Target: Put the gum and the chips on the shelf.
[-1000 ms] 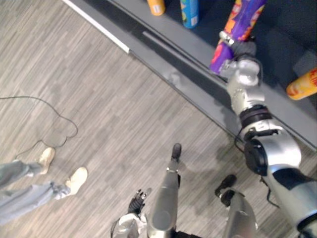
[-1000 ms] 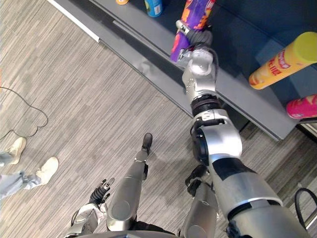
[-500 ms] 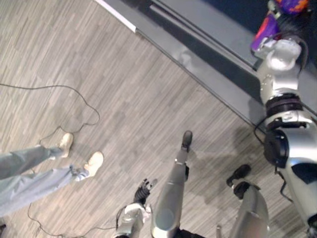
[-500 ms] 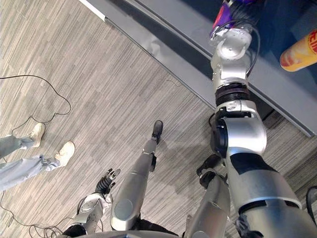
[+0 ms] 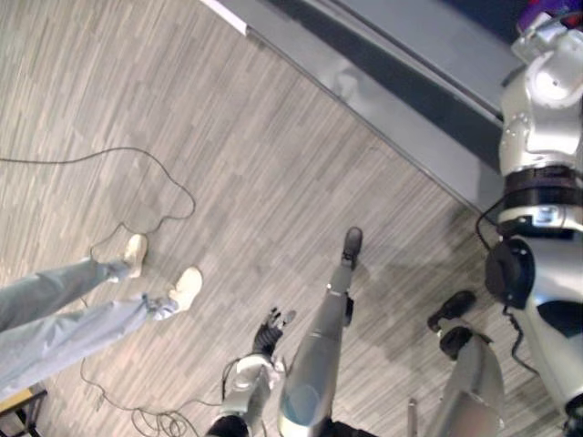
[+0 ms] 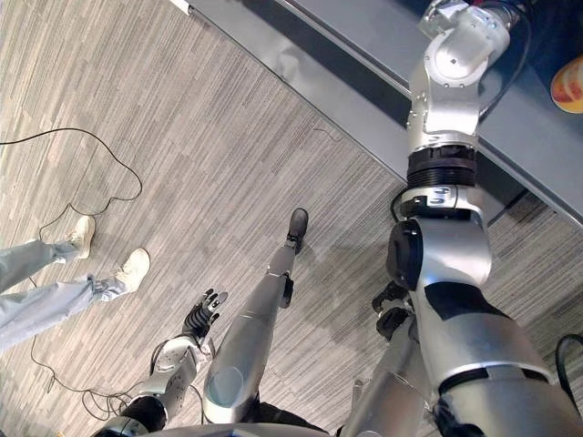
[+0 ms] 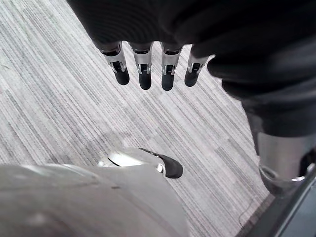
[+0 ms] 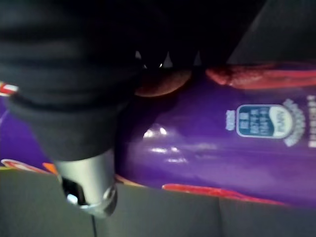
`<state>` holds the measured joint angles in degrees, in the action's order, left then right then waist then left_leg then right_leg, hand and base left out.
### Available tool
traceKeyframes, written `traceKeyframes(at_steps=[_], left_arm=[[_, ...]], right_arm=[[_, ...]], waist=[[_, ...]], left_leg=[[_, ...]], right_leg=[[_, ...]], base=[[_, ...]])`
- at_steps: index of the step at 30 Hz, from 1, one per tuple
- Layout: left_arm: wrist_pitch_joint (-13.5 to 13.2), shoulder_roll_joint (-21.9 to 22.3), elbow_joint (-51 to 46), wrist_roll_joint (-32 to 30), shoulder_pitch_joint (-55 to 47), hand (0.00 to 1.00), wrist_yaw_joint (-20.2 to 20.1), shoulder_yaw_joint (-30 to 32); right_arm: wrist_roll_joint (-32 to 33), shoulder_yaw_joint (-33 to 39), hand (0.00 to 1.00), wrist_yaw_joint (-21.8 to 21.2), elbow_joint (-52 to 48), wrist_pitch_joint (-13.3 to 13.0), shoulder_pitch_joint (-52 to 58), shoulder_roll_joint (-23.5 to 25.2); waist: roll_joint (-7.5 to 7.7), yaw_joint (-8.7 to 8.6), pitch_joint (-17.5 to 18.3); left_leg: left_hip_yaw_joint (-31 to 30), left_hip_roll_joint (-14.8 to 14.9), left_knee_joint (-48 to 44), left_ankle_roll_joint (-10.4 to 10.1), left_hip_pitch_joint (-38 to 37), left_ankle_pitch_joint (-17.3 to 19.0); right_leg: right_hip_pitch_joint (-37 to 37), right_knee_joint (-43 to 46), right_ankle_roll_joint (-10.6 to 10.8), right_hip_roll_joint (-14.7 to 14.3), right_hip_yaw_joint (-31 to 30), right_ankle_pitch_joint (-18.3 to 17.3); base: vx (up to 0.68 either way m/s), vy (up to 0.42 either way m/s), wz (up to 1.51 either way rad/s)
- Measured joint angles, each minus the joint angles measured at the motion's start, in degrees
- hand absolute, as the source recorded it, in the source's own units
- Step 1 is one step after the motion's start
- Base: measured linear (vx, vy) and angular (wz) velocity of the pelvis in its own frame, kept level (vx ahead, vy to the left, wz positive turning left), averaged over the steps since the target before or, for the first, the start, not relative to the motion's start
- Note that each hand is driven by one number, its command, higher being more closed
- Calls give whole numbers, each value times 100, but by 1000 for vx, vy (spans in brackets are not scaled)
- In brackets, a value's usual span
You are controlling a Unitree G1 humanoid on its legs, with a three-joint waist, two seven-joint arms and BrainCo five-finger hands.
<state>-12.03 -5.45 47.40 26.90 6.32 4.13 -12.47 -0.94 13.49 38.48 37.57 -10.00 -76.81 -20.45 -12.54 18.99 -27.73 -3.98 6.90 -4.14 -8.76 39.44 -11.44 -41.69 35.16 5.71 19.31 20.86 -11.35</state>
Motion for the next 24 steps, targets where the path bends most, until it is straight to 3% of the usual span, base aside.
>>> traceKeyframes(at_steps=[13, 24], left_arm=[[-22, 381, -317, 175, 34, 0, 8, 295], [-19, 542, -687, 212, 15, 0, 4, 734]], right_arm=[[-809, -298, 100, 19, -1391, 192, 754, 857], [-1048, -784, 100, -14, -1804, 225, 816, 843]], waist=[[1, -146, 0], [2, -191, 0]], left_leg=[[36, -61, -9, 3, 176, 21], [183, -54, -110, 11, 586, 14]], right_leg=[[-252, 172, 25, 147, -57, -73], [-791, 407, 8, 211, -212, -82]], base=[[36, -35, 2], [17, -32, -1]])
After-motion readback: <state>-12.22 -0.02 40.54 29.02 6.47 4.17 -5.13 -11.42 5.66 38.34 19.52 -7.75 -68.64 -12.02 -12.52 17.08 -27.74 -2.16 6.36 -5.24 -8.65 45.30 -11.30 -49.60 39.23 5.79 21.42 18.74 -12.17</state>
